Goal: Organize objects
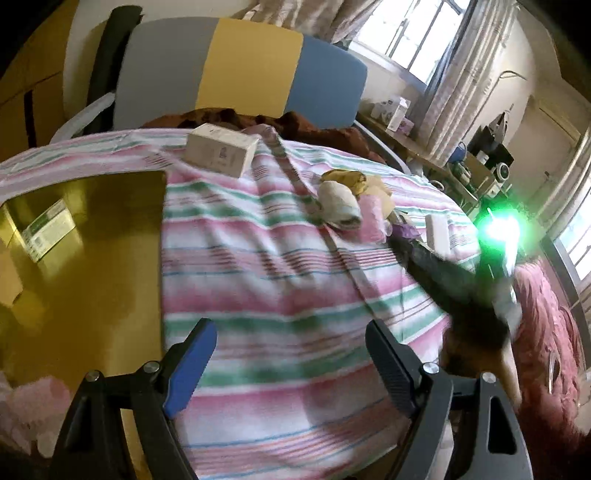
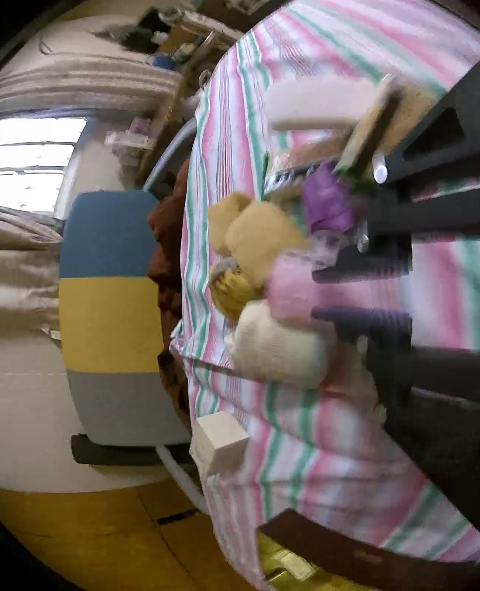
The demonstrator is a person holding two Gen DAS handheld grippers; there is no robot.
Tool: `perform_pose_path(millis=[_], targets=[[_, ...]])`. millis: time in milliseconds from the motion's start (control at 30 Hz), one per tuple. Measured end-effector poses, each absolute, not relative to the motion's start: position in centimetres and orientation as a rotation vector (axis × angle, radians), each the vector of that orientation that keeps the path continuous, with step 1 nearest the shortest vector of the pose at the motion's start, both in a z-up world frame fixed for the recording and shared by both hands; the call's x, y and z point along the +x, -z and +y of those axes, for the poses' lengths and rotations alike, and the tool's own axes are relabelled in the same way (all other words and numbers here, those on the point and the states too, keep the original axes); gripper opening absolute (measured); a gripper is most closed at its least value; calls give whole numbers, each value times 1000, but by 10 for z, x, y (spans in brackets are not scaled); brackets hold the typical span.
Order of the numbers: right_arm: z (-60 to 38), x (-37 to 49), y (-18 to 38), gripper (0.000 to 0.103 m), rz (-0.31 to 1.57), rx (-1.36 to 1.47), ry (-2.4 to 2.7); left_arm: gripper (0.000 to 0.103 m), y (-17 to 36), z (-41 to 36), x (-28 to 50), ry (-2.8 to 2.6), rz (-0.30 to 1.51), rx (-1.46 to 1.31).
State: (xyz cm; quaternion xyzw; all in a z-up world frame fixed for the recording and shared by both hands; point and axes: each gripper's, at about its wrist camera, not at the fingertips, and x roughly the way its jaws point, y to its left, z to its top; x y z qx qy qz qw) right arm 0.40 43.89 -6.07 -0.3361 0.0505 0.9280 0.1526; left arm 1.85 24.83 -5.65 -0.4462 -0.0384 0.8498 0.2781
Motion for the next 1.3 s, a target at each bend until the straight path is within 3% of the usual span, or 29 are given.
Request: perform_pose_path(millis=[233, 267, 333, 367, 400, 567, 667, 733, 800, 1300], targets=[[441, 39, 74, 10, 349, -983, -2708, 84, 62, 268, 8, -2268, -111, -1219], [444, 35, 70, 16, 336, -966, -2709, 84, 63, 269, 8, -2272, -106, -1227], [449, 21, 63, 47, 330, -951, -2688, 84, 65, 269, 9, -2271, -113, -1230], [454, 12, 60, 75, 357, -943, -2682, 84, 65, 268, 9, -2268, -116, -1234], [459, 1, 58, 81, 390, -938, -2679, 84, 66, 268, 10, -2269, -113, -1239], [471, -50, 66, 80, 422, -1046, -2651, 84, 64, 262, 7, -2290, -97, -1248], [467, -57, 73, 54, 367, -1060, -2688, 84, 60, 258, 0, -2306, -116, -1236], [460, -46, 72, 48, 338, -1047, -2712, 84, 59, 261, -8, -2317, -123, -1238], [450, -31, 69, 36, 297, -1025, -2747, 84, 58, 267, -18, -2310, -153, -1231], [426, 46, 84, 33, 290, -817, -2825, 85, 96, 357, -75, -2094, -185, -1293]])
